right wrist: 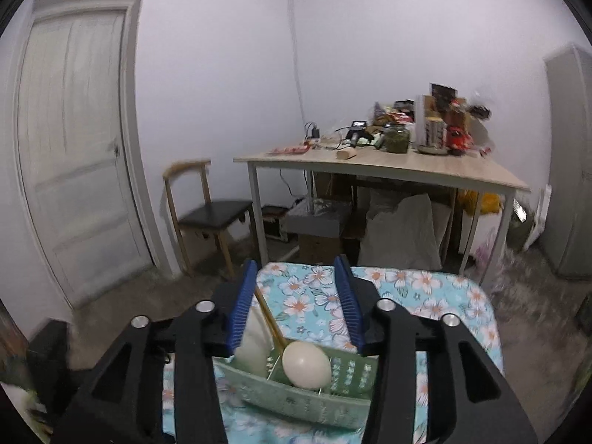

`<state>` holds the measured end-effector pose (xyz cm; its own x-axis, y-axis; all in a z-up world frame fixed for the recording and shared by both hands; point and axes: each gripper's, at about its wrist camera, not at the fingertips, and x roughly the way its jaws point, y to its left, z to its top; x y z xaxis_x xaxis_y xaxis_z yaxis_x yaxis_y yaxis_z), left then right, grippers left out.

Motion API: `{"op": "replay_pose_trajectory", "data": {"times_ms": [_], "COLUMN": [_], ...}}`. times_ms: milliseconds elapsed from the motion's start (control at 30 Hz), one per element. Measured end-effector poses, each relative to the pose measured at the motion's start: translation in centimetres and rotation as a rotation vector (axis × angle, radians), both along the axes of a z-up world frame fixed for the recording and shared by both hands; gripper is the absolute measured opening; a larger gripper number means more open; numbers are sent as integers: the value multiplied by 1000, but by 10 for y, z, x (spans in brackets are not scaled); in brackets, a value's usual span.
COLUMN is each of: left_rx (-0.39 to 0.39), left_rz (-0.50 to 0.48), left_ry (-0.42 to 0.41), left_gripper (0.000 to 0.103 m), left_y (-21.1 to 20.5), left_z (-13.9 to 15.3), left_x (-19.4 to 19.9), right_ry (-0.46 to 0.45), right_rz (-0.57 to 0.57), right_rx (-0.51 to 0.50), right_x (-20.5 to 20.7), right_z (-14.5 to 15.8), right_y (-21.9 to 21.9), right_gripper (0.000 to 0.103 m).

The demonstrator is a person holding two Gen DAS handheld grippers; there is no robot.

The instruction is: Organize utensils

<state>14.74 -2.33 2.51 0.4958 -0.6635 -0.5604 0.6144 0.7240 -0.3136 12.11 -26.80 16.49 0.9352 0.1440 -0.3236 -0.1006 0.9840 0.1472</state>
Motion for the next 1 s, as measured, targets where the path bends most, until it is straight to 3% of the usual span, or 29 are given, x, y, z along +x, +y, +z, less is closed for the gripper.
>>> {"op": "replay_pose_trajectory", "data": {"times_ms": [200, 367, 567, 767, 1000], "left_rx": [35, 79, 173, 290, 397], "left_rz": [-14, -23, -43, -37, -6], "left_ry": [13, 48, 116, 205, 264], "left_gripper": [84, 84, 84, 85, 87], "left_y": [-9, -19, -37, -54, -64], "left_z": [-4, -10, -29, -63, -97], "left_x": [-2, -2, 1, 6, 11], "right_ry": [71, 234, 411, 528, 578], "right_rz": [-94, -188, -259, -232, -215], "right_rx": [255, 597, 885, 1023, 1093], "right_x": [-51, -78, -99, -98, -85], "right_z": [-33, -110, -208, -265, -290], "right_y": [-58, -111, -123, -113, -102], "right_gripper": [50, 50, 50, 50, 46]}}
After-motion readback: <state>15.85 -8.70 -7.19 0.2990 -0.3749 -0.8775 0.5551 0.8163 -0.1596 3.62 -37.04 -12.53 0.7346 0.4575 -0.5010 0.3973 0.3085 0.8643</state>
